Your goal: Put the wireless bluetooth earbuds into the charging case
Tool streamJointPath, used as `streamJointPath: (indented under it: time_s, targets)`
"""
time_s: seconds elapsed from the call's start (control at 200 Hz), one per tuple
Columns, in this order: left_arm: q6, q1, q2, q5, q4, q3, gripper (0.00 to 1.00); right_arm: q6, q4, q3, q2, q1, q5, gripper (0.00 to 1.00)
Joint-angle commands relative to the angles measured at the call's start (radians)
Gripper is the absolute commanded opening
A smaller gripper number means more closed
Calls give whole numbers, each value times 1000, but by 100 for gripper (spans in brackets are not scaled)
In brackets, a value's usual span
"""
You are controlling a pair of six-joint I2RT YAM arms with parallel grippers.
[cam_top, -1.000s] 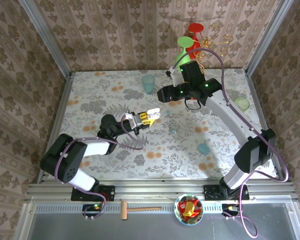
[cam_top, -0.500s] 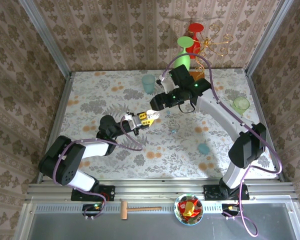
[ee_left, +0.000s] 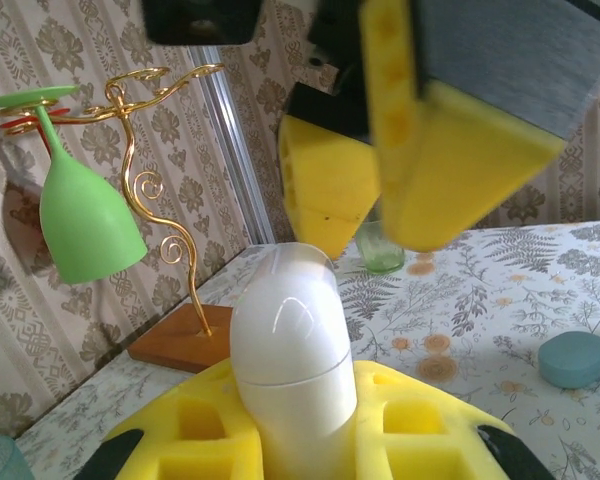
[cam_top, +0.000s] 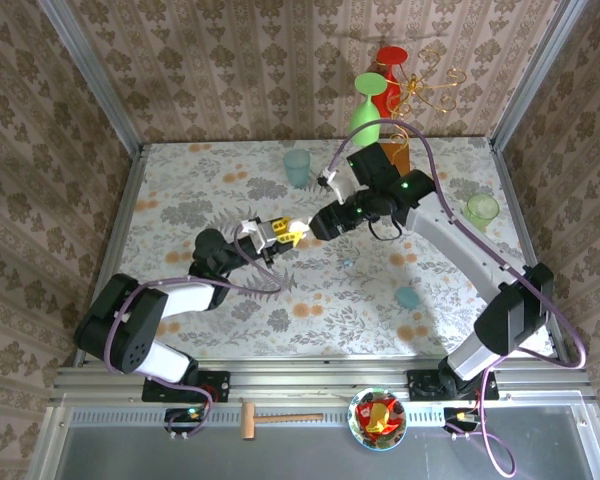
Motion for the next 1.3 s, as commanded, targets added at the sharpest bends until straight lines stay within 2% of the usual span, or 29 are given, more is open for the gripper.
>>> streamJointPath:
  time_s: [0.0,0.06,0.14,0.2,0.355,0.51,0.695,0.805,0.93,1.09,1.22,1.245,1.295]
  targets:
    - [-61,24,-22,97,29,26,0,-169,136,-112,-122,12,-50,74]
    - [-55,25,-27,146,29,21,0,-287,214,-192,-186,22,-63,78]
    - [-49,24,-24,196,27,15,0,-544,291,-311,-258,30,-118,85]
    - [-39,24,-21,220,28,10,0,-683,324,-363,-285,29,-142,86]
    - [-11,17,-20,260,28,-2,0,-882,188,-283,-240,31,-210,84]
    - [5,14,-14,296,29,-8,0,-929,106,-186,-158,45,-209,76]
    - [12,13,-16,318,29,-9,0,-909,108,-111,-64,70,-182,57]
    - [20,14,-17,315,29,-9,0,-937,48,-64,-20,80,-193,53]
    - [22,16,-18,314,29,-9,0,-927,3,-18,20,80,-176,34]
    - [24,17,-19,295,30,-15,0,-911,-4,-9,28,80,-166,21]
    - [5,17,-29,199,30,-24,29,-850,74,-43,10,76,-121,21]
    - [6,16,-32,172,29,-29,38,-823,103,-53,7,74,-100,21]
    - [5,16,-39,98,28,-40,62,-757,163,-74,3,61,-70,21]
